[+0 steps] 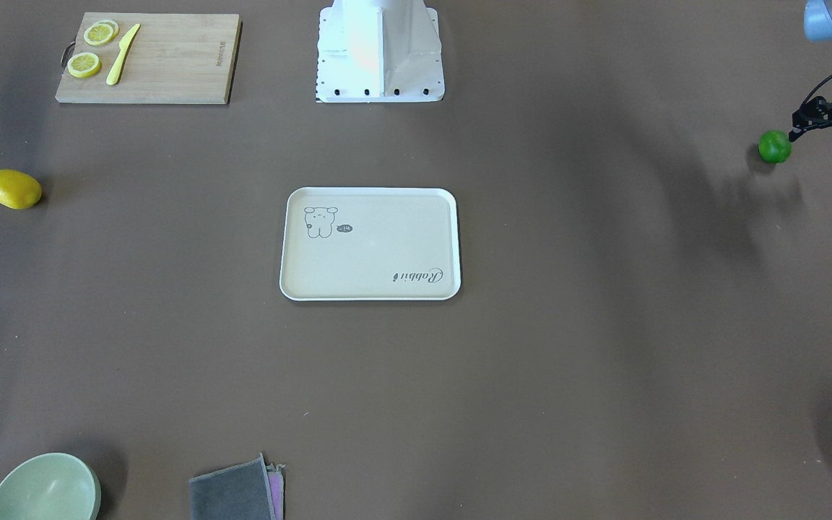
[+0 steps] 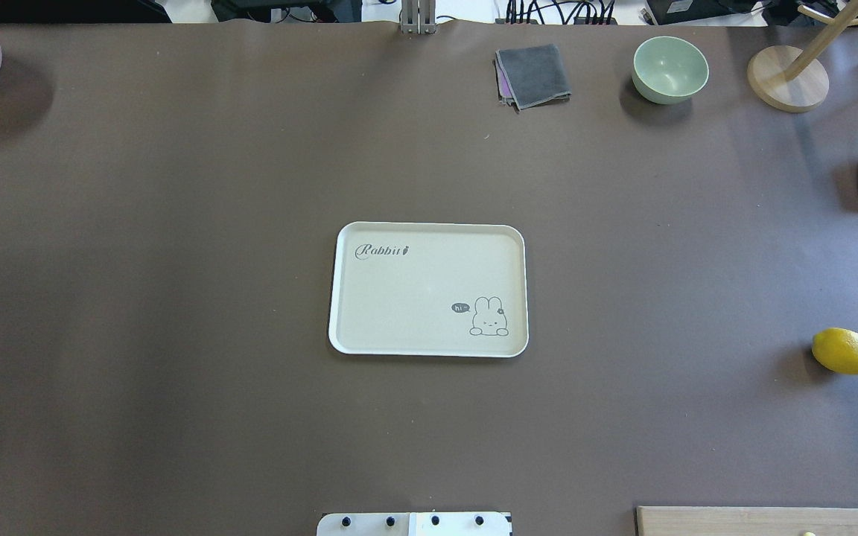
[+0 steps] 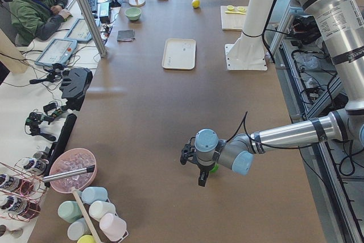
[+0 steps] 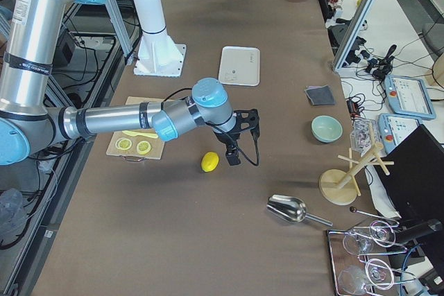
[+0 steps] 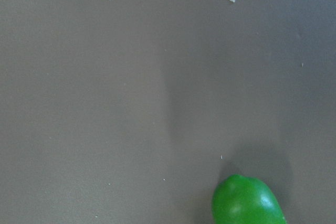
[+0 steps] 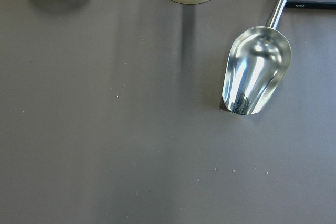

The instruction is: Place all lemons on tray

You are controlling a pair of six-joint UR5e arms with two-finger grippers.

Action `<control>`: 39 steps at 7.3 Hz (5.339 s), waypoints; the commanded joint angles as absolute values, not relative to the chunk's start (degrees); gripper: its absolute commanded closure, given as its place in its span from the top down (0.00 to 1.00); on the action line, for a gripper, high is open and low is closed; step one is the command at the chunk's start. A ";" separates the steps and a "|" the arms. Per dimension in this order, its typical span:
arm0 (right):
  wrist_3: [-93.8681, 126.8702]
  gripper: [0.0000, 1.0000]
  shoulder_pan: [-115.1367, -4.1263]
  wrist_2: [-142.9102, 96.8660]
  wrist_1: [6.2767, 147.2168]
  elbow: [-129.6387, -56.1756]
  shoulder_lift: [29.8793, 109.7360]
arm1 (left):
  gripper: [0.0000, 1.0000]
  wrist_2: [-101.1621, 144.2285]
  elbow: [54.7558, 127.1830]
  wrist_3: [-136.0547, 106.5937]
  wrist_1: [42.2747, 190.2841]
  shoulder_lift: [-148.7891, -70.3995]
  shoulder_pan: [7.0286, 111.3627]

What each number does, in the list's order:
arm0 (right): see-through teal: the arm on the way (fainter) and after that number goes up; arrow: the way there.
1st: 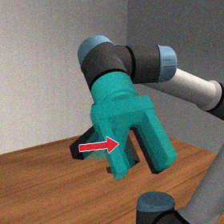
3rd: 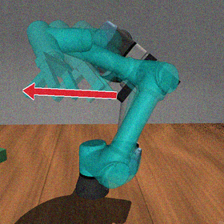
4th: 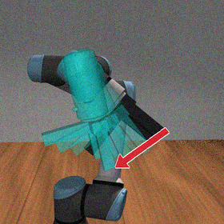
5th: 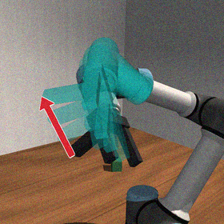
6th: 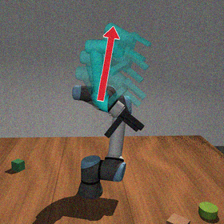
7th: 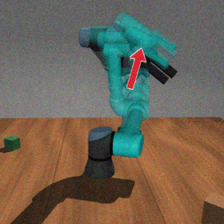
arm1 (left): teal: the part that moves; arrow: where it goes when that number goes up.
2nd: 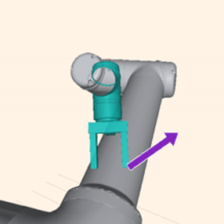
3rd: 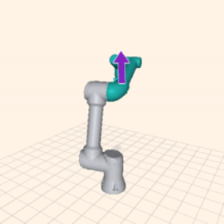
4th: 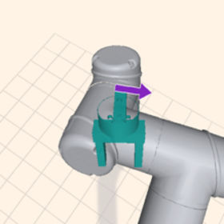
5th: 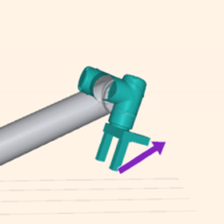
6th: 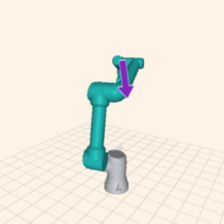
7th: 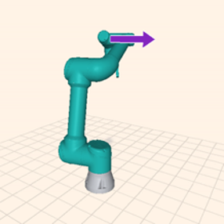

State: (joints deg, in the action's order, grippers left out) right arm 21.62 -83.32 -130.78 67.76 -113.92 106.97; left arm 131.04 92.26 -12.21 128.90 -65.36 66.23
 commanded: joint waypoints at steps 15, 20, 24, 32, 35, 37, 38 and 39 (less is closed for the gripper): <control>21.71 1.00 -83.32 -130.78 65.39 -113.47 107.40 | 0.00 141.22 86.89 -31.07 150.65 -68.64 59.59; 21.71 1.00 -83.32 -131.48 65.57 -113.12 107.75 | 0.00 141.68 93.07 -53.39 150.12 -88.28 59.42; 21.71 1.00 -83.32 -131.57 65.39 -113.11 108.63 | 0.00 131.45 93.60 -67.30 131.90 -115.43 50.68; 21.88 1.00 -83.32 -131.48 65.57 -113.03 108.11 | 0.93 105.06 87.01 -70.66 125.33 -126.74 30.25; 21.88 1.00 -83.23 -131.75 65.39 -113.12 107.76 | 0.97 105.29 95.85 -70.84 120.36 -125.08 31.72; 28.68 1.00 -81.75 -131.66 65.65 -113.03 107.75 | 0.97 105.47 107.43 -70.05 106.85 -121.49 34.17; 29.61 1.00 -79.13 -131.14 65.57 -113.03 107.75 | 0.97 108.60 109.32 -69.00 105.74 -119.29 36.80; 29.71 1.00 -77.36 -131.05 64.87 -113.03 108.01 | 0.97 114.38 109.60 -62.90 105.65 -117.18 41.61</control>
